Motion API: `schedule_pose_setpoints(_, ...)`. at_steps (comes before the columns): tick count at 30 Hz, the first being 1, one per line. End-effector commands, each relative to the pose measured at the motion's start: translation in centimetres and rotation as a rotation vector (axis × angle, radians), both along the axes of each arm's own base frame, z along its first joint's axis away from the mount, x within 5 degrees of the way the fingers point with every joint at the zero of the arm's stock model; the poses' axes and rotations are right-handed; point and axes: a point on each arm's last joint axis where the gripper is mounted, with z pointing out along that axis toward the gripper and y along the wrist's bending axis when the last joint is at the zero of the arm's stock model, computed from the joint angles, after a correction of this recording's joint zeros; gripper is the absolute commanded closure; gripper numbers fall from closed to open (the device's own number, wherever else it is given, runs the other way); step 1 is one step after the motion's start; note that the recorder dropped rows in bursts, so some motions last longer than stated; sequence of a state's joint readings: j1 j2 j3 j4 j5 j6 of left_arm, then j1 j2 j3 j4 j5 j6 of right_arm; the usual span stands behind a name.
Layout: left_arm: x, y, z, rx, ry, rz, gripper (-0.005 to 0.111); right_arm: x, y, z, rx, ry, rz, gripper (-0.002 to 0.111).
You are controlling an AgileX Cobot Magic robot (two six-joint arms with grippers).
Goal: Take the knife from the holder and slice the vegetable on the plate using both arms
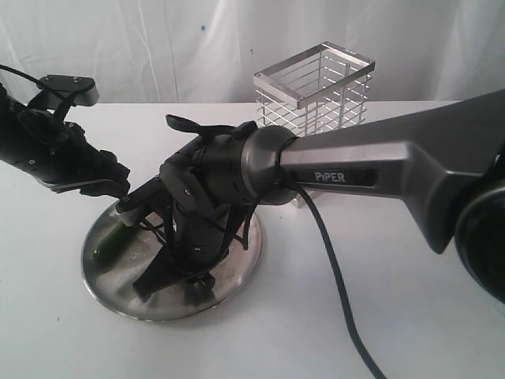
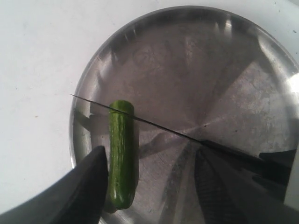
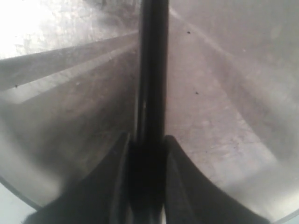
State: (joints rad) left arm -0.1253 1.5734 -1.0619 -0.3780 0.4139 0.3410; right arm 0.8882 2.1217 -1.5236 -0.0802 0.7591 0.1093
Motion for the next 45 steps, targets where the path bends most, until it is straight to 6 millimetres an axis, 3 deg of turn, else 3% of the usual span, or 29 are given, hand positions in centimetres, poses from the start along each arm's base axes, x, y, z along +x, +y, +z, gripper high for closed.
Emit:
schedule_pose_setpoints(1,-0.3,0.0,0.2,-0.021,0.012,0.01,0.048,0.1,0.2,0.2,0.013,-0.013,0.009,0.108)
schedule_pose_setpoints(15,-0.3,0.0,0.2,-0.021,0.012,0.01,0.048,-0.1,-0.2,-0.1,-0.024,0.007,0.008,0.108)
schedule_pose_setpoints(27,-0.3,0.0,0.2,-0.021,0.017,0.007,0.048,-0.2,-0.5,-2.1,-0.09,0.057,0.007,0.108)
schedule_pose_setpoints(39,-0.4,-0.5,0.1,-0.032,0.023,-0.001,0.048,-0.3,-0.8,-2.1,-0.13,0.064,0.033,0.108)
schedule_pose_setpoints(45,0.2,-1.8,-1.7,-0.018,0.057,-0.038,0.048,-0.3,-0.7,-2.1,-0.128,0.063,0.033,0.108)
